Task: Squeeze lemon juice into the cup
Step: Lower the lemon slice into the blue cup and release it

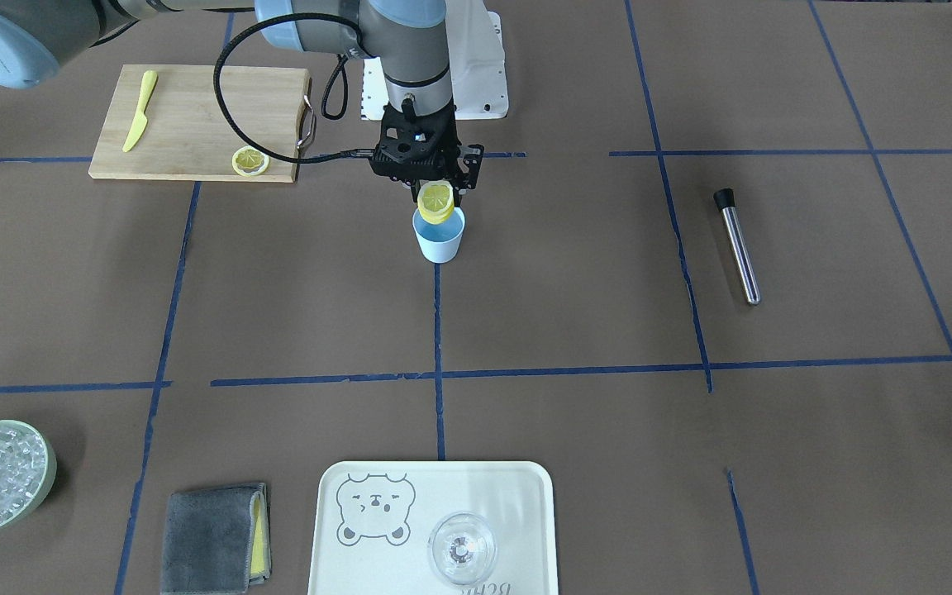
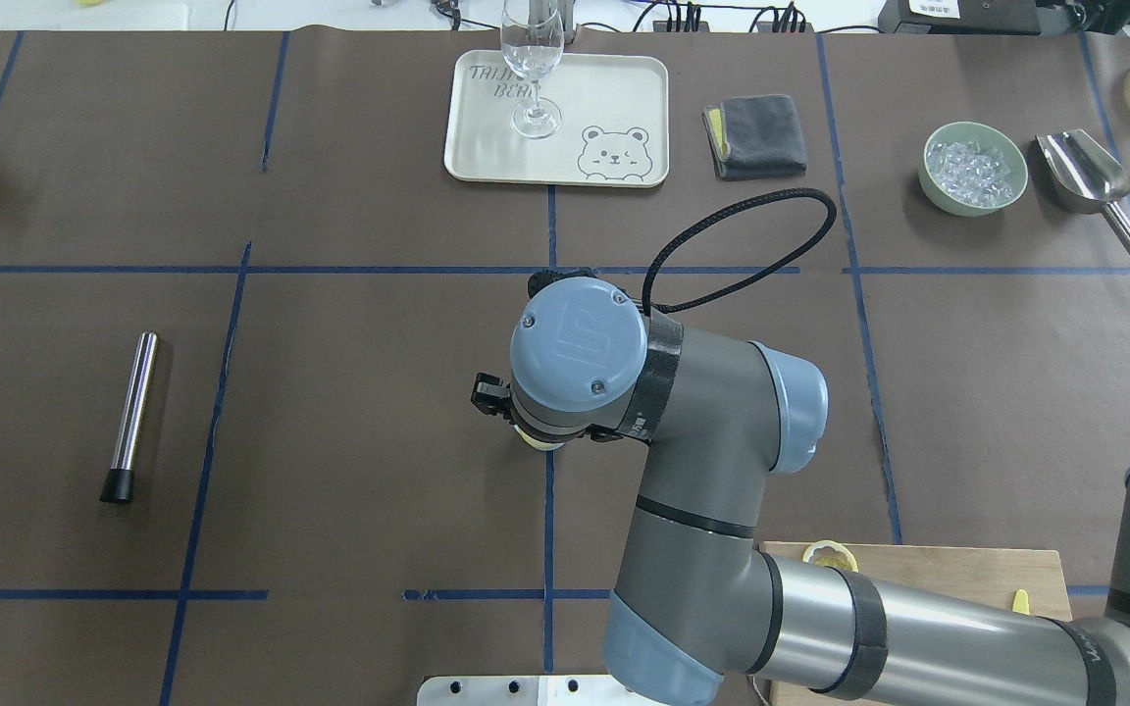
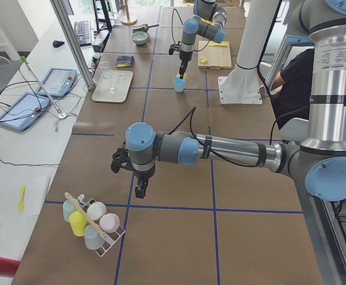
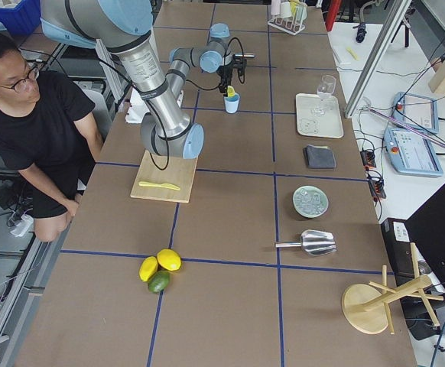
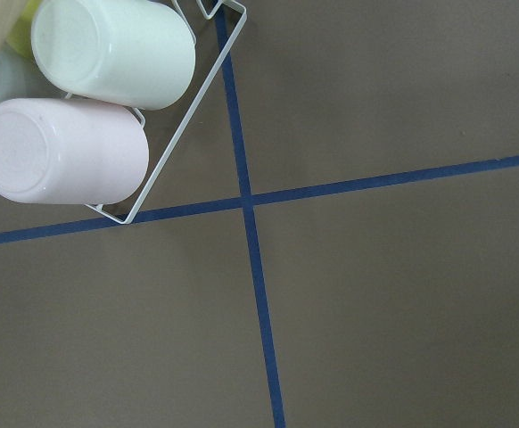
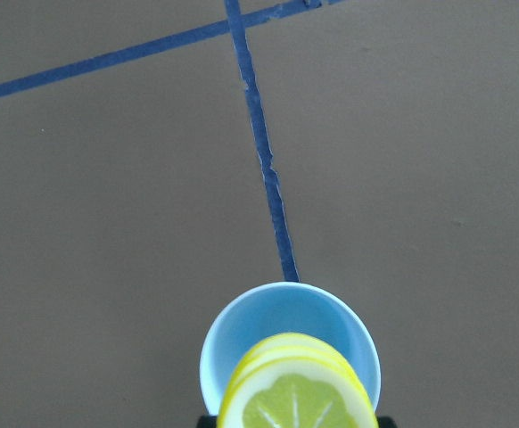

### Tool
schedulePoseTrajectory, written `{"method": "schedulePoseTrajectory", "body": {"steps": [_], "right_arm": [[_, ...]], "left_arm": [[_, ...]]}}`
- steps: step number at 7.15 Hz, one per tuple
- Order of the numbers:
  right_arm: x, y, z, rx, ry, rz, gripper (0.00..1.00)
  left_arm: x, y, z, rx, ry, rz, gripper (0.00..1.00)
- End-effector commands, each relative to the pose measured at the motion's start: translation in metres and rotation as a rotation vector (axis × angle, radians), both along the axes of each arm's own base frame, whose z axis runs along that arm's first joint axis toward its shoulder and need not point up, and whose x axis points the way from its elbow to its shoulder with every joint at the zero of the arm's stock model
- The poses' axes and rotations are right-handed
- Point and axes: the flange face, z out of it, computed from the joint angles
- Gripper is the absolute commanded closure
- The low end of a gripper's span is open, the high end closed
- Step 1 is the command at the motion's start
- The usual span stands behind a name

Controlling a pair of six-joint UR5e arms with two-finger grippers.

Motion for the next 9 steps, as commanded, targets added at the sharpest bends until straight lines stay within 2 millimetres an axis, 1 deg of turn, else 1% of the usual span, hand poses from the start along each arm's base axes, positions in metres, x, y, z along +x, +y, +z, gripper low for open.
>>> {"method": "schedulePoseTrajectory", "body": {"steps": [1,2,3,5,6,7,8,9], "right_arm": [[-0.003,-0.003,0.004,0.003,0.012,0.005,0.34],[-0.004,-0.003,0.005,0.007,0.014,0.001,0.21],[-0.004,-0.003,0.006,0.007,0.016,-0.002,0.01],[-0.001,-0.003,0.001,0.014,0.008,-0.002,0.00],[0.005,-0.011,0.004,0.027,0.017,-0.002,0.00],[0.025,-0.033,0.008,0.052,0.026,-0.009,0.00],[0.058,-0.058,0.031,0.062,0.043,-0.014,0.00],[0.118,-0.082,0.071,0.104,0.066,-0.068,0.00]], "left_arm": [[0.000,0.000,0.001,-0.002,0.001,0.000,0.00],[0.001,0.000,0.001,-0.002,0.001,0.002,0.00],[0.000,-0.001,0.000,0.000,-0.001,0.000,0.00],[0.001,-0.003,0.003,-0.005,-0.001,0.001,0.00],[0.002,-0.004,-0.007,0.001,0.001,-0.011,0.00],[0.003,-0.016,-0.023,0.000,0.007,-0.052,0.00],[0.011,-0.019,-0.029,-0.013,0.011,-0.062,0.00],[0.028,-0.018,-0.048,0.007,0.012,-0.037,0.00]]}}
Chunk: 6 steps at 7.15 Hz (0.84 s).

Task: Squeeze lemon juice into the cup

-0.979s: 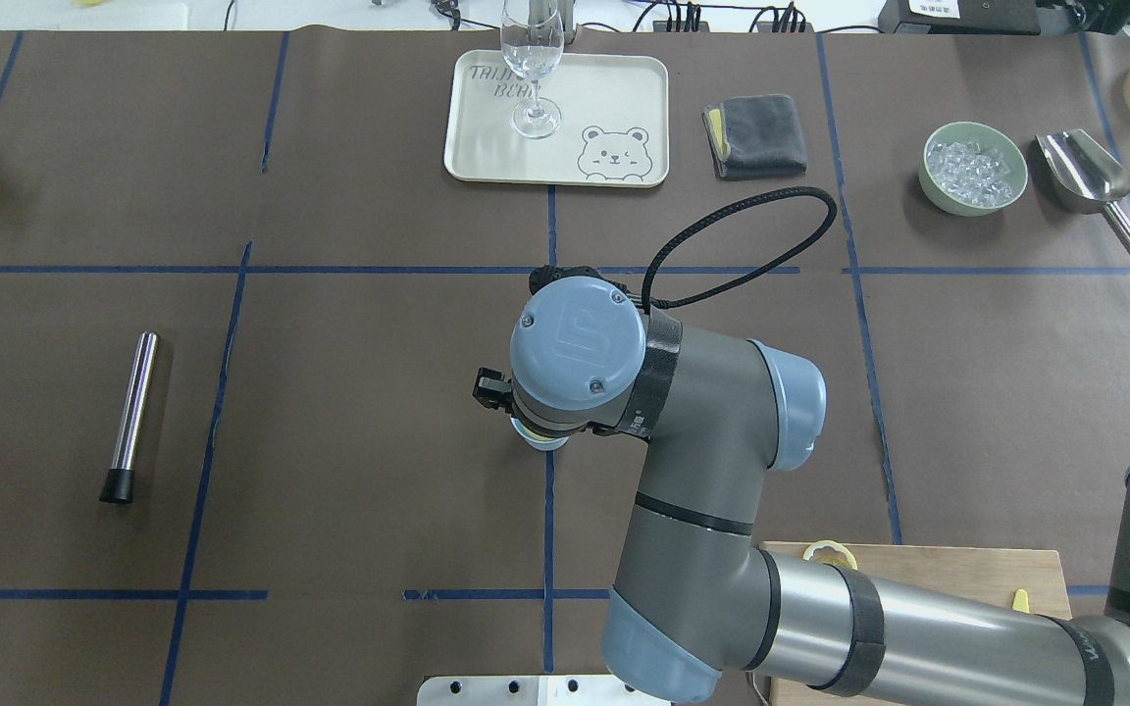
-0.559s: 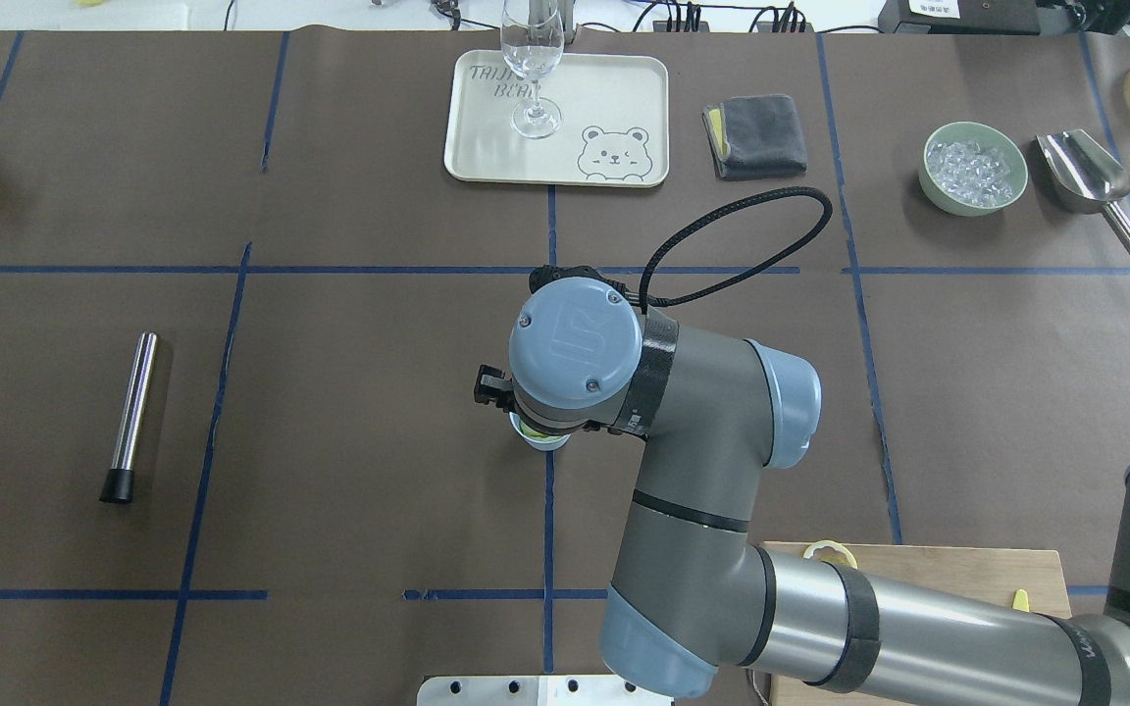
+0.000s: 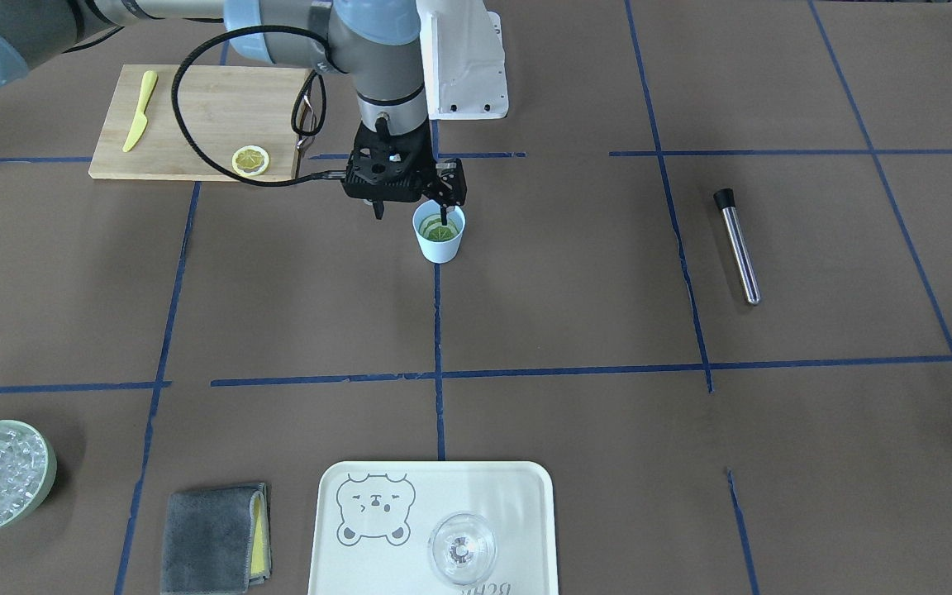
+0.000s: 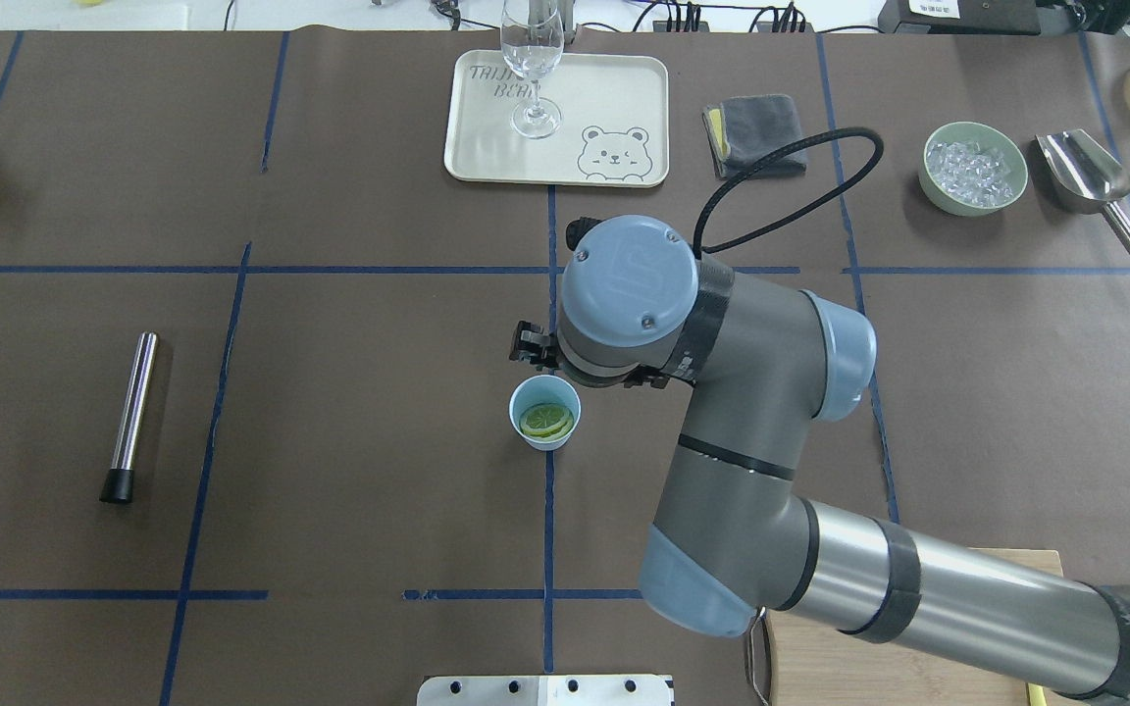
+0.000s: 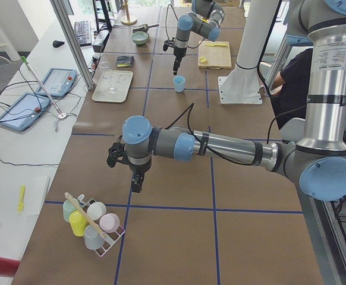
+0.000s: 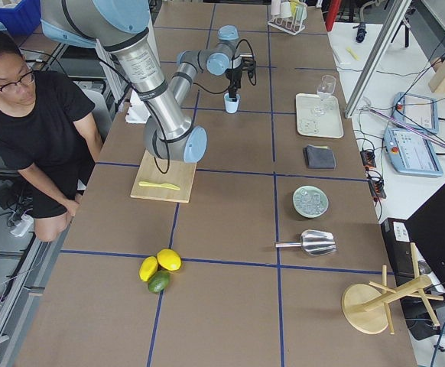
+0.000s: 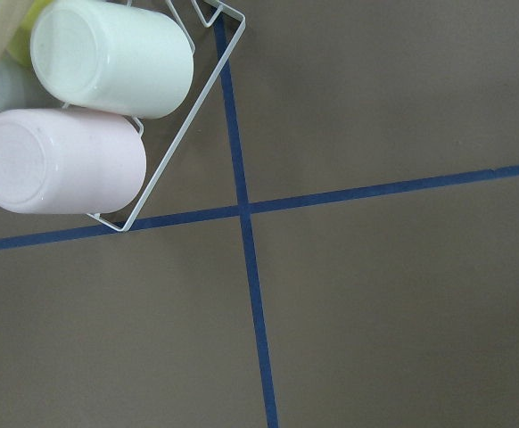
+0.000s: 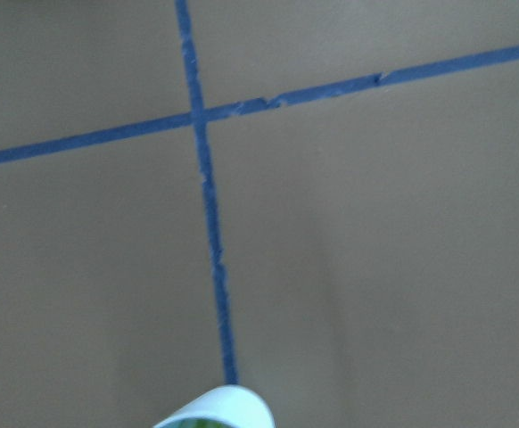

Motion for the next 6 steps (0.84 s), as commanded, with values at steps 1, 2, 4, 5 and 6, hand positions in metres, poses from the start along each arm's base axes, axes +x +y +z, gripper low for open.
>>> {"method": "schedulePoseTrajectory", "body": {"steps": [1,2,4,5,6], "right_arm": [[0.110,-0.055,0.066,0.103,0.062,-0.095,0.00],[0.140,-0.072,0.093,0.128,0.093,-0.133,0.00],[0.213,-0.102,0.143,0.144,0.118,-0.185,0.00],[0.265,-0.116,0.167,0.165,0.115,-0.220,0.00],[0.308,-0.124,0.185,0.178,0.095,-0.248,0.00]], "left_arm": [[0.025,0.006,-0.047,-0.007,0.008,0.004,0.00],[0.036,0.020,-0.080,-0.038,0.002,0.026,0.00],[0.056,0.042,-0.118,-0.090,-0.008,0.074,0.00],[0.086,0.039,-0.132,-0.138,-0.009,0.096,0.00],[0.136,0.032,-0.154,-0.210,-0.016,0.128,0.00]]}}
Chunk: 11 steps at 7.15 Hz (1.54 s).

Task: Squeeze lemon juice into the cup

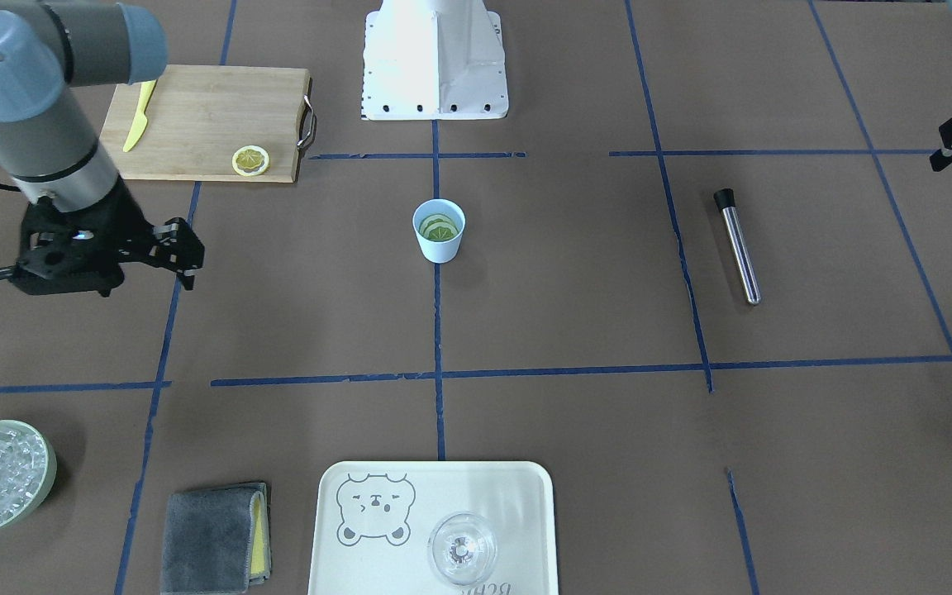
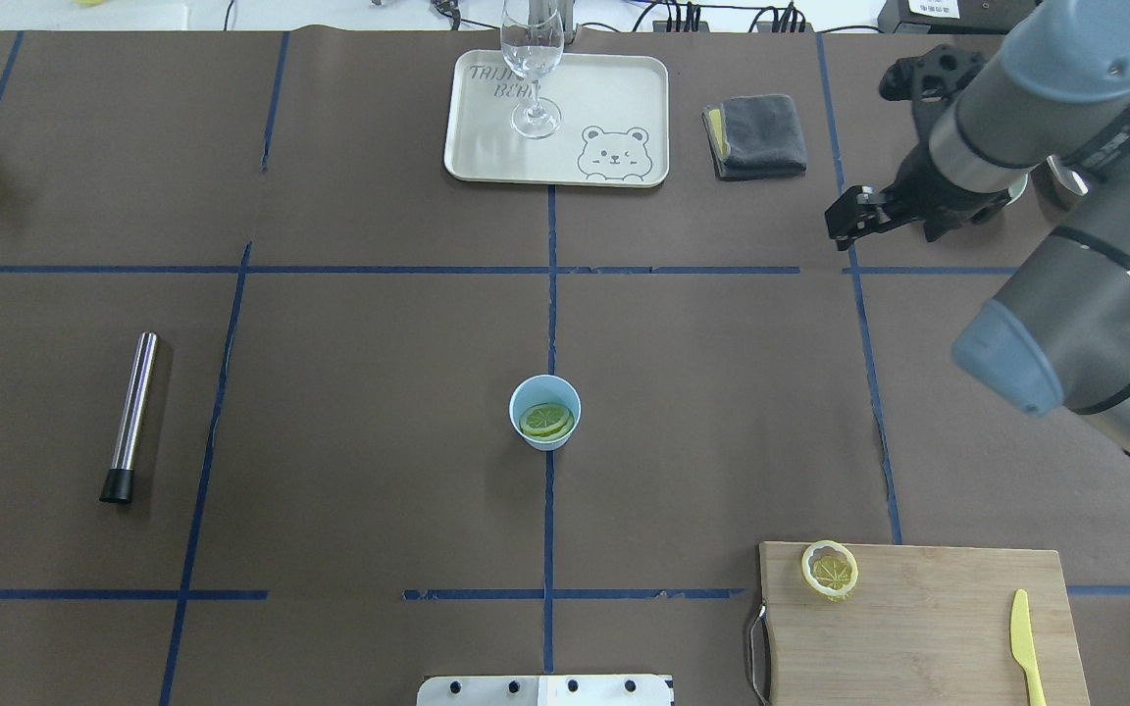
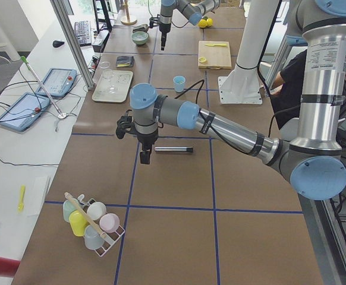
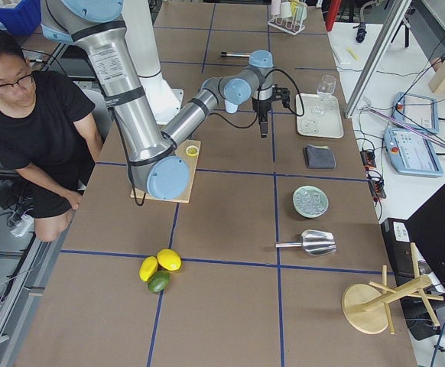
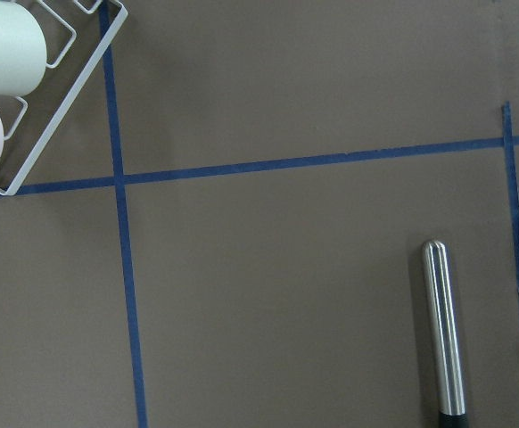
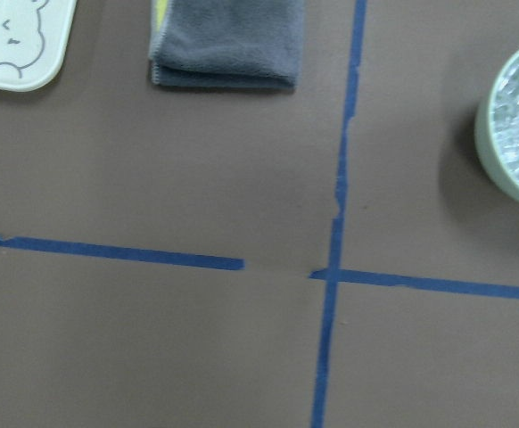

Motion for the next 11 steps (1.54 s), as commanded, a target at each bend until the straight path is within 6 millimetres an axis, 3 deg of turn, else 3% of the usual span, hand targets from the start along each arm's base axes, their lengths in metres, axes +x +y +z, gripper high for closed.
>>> {"method": "schedulePoseTrajectory", "body": {"steps": [1,3,4,6,9,11], "right_arm": [[0.092,-0.011,0.045,0.025,-0.045,-0.067,0.00],[0.155,0.007,0.094,0.038,-0.129,-0.072,0.00],[0.172,0.018,0.116,0.056,-0.148,-0.059,0.00],[0.178,0.025,0.129,0.042,-0.146,-0.050,0.00],[0.183,0.026,0.127,0.041,-0.160,-0.047,0.00],[0.184,0.026,0.127,0.042,-0.162,-0.045,0.00]], "left_arm": [[0.099,-0.003,-0.035,-0.147,-0.018,0.053,0.00],[0.171,-0.014,-0.033,-0.239,-0.024,0.102,0.00],[0.188,-0.020,-0.018,-0.255,-0.031,0.120,0.00],[0.227,-0.029,0.026,-0.267,0.005,0.174,0.00],[0.240,-0.040,0.070,-0.265,0.006,0.183,0.00],[0.246,-0.047,0.082,-0.261,0.009,0.184,0.00]]}}
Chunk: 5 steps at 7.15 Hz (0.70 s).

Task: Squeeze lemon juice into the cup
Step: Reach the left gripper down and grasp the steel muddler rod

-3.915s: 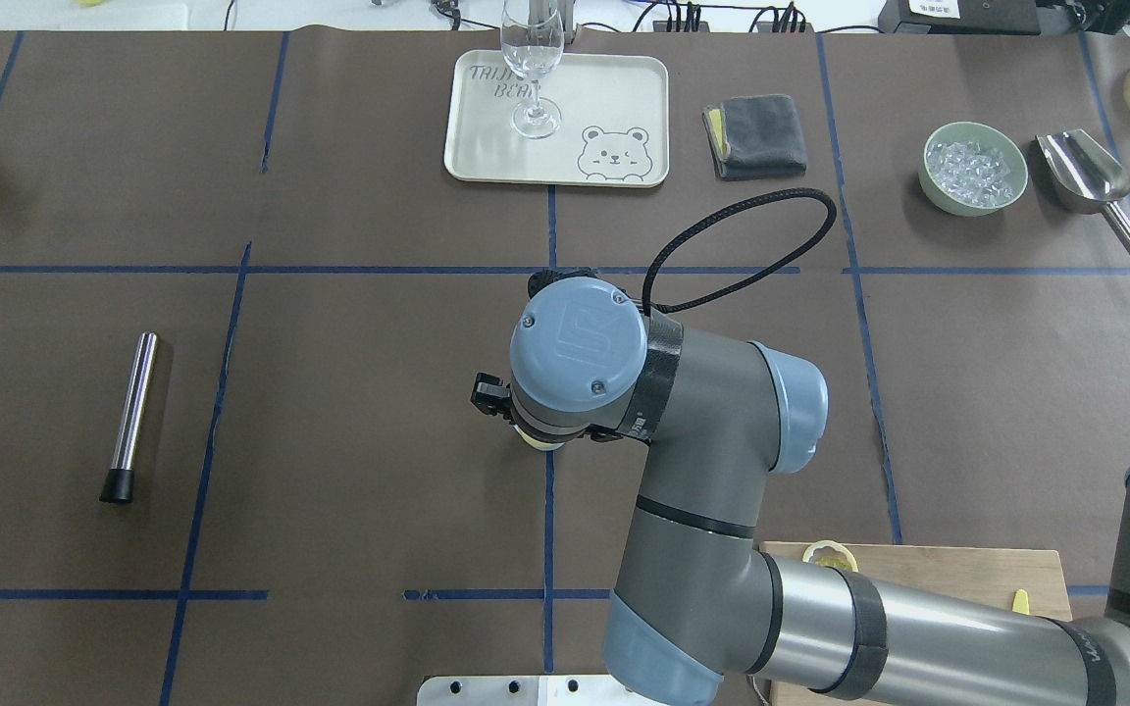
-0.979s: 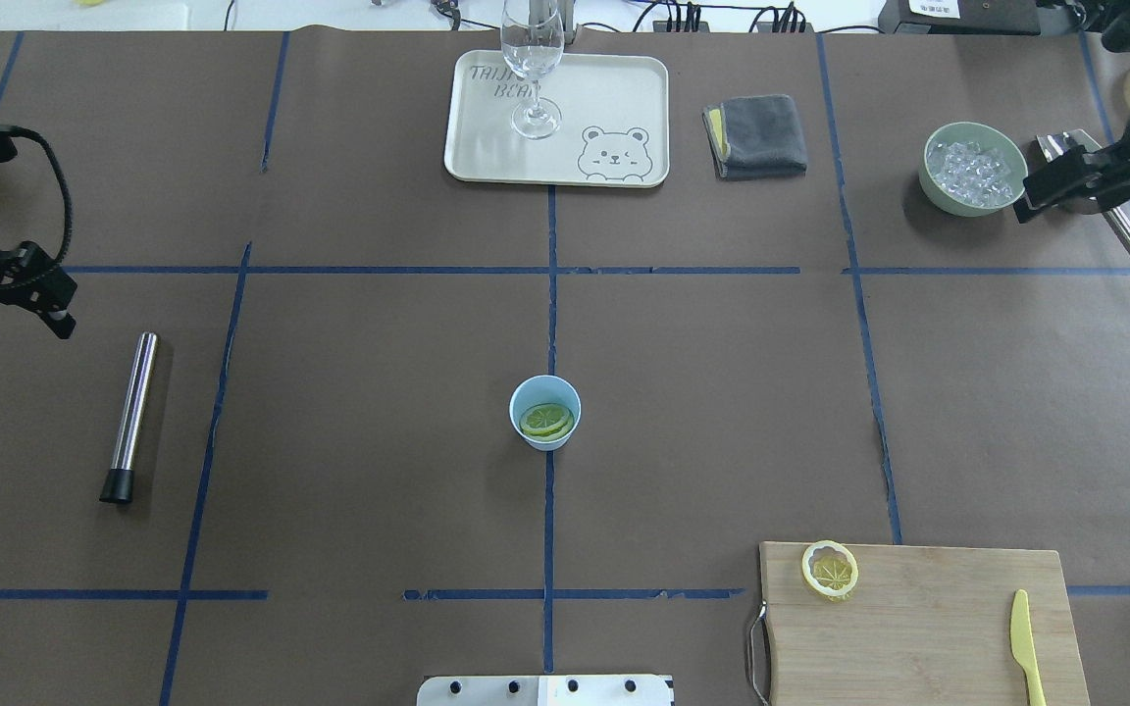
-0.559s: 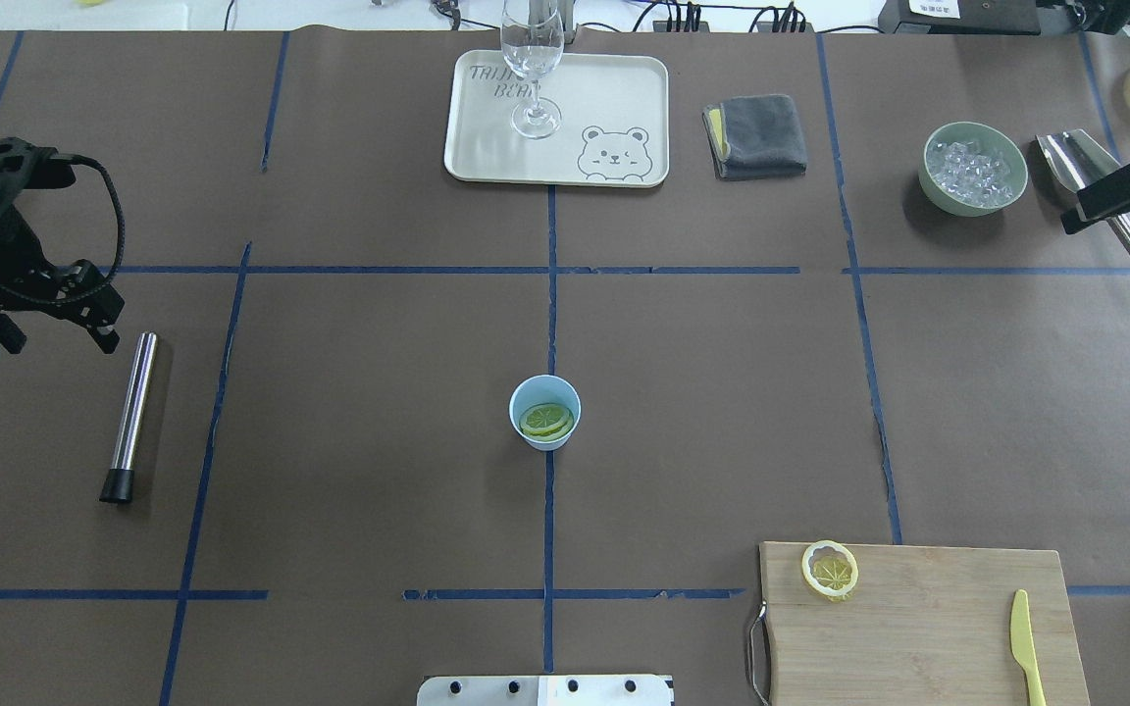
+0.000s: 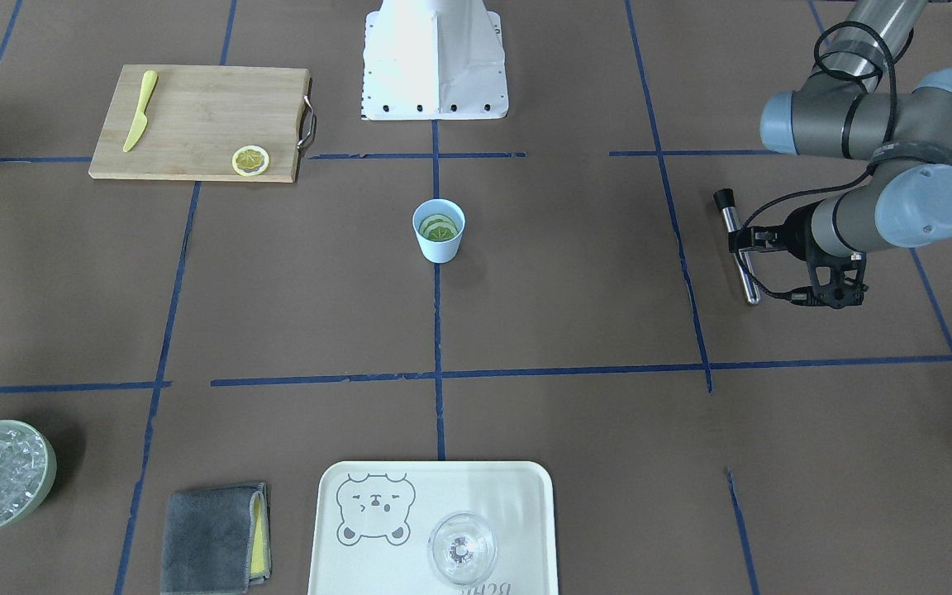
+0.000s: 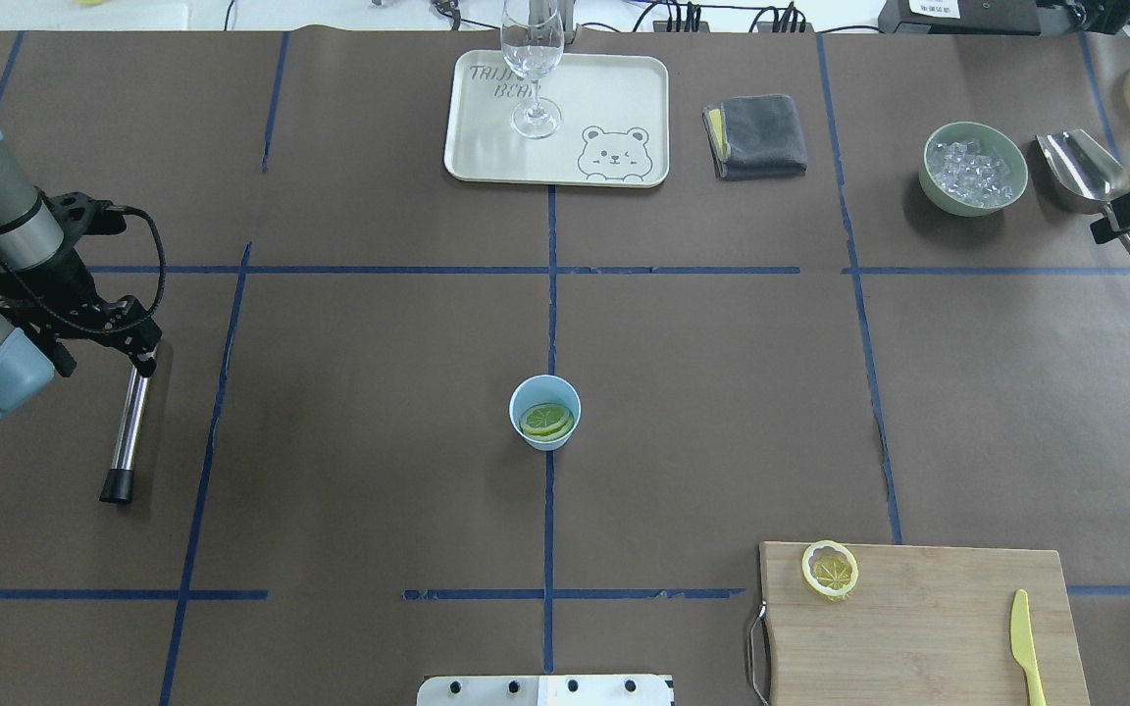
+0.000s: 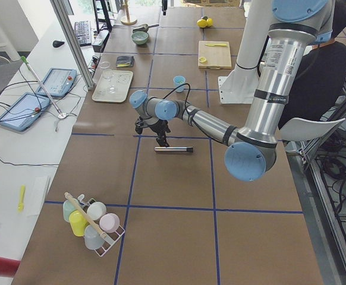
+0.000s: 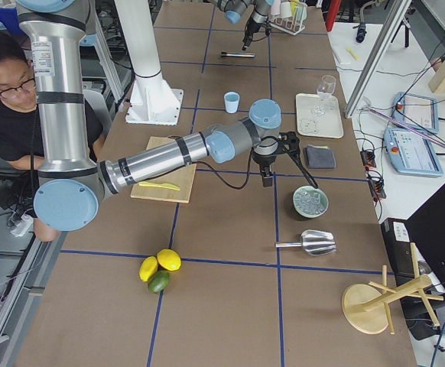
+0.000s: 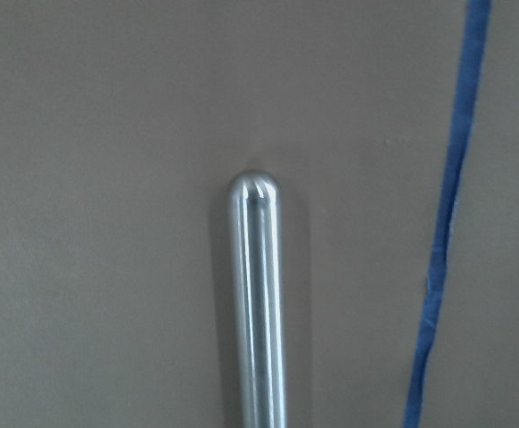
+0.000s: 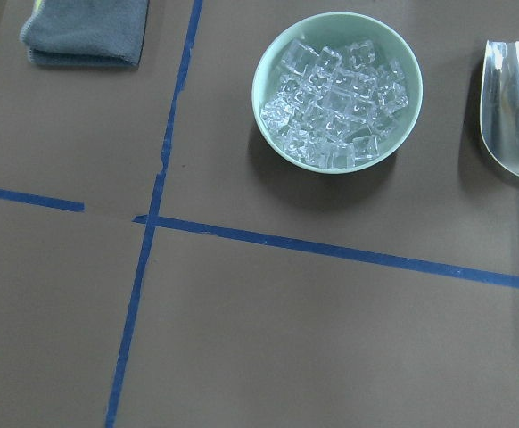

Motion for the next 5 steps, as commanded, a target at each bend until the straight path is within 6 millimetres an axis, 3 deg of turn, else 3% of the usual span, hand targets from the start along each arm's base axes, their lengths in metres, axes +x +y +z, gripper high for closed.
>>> {"method": "schedulePoseTrajectory", "body": {"steps": [1,5], "right_arm": [[0.000,-0.001,-0.003,0.002,-0.003,0.003,0.00],[0.002,-0.002,-0.004,0.005,-0.005,0.007,0.00]], "left_arm": [[0.012,-0.012,0.013,0.000,-0.001,0.005,0.00],[0.030,-0.007,0.029,0.011,0.007,0.033,0.00]]}}
